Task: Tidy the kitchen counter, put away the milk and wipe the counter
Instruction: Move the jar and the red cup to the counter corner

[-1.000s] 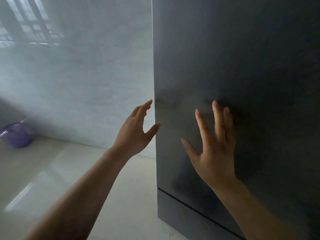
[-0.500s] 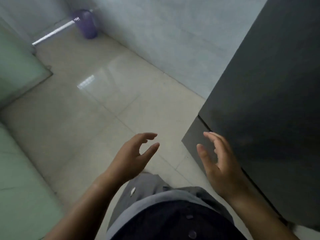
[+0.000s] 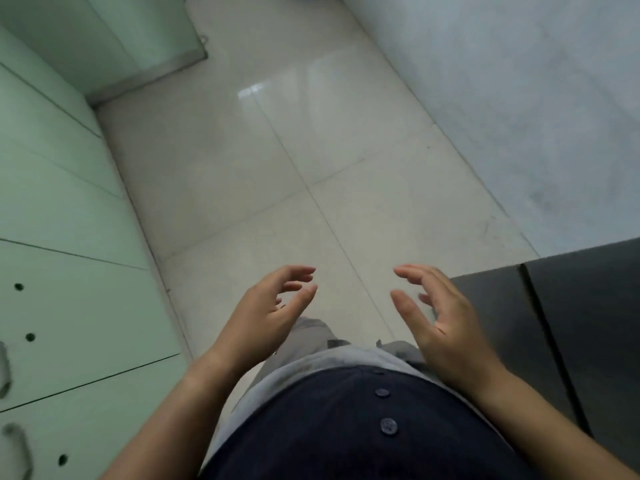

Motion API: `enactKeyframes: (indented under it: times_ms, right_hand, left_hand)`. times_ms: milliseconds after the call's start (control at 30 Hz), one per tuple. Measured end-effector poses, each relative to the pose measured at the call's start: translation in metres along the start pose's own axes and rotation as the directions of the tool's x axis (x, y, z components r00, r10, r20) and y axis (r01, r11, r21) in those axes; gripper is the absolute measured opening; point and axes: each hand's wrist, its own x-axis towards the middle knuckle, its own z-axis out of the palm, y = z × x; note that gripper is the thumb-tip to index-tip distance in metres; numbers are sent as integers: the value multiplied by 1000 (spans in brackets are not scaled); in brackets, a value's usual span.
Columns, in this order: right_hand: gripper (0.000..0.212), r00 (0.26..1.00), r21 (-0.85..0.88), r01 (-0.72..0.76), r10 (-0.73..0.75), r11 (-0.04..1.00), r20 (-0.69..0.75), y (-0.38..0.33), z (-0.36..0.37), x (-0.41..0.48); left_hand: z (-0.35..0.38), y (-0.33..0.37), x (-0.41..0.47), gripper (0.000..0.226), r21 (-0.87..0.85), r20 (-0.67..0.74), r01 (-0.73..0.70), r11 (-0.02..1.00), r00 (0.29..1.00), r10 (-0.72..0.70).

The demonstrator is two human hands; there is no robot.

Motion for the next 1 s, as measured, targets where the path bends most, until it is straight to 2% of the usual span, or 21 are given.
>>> enactKeyframes:
  times_ms: [167,367,600,700,833,1000]
  right_hand:
    - [50,987,-14,136,-134,991,84,-56,47,82]
    - [51,921,-44,312,-290,949,260,-117,101,156]
    - [43,831,-8,393,-351,920,432,-164,148,242]
    - [41,803,6,414,-369,910,468,-186,171,297]
    - [48,764,-4,465,-399,885,507,-234,195,388]
    - [48,666,-20,583,-464,812,585,-303,217,486]
  left_hand:
    - [-79,-26,12,18,-70,-171,63,996,983,-74]
    - [-140,-58,12,17,-224,-345,154,962,911,-226]
    - [-190,-81,40,16,-375,-419,224,900,825,-380]
    - [-223,-85,78,16,-421,-446,227,878,791,-418]
    - [-284,-76,139,16,-455,-526,179,872,737,-426]
    - [-352,-61,205,15,-520,-590,122,845,664,-459]
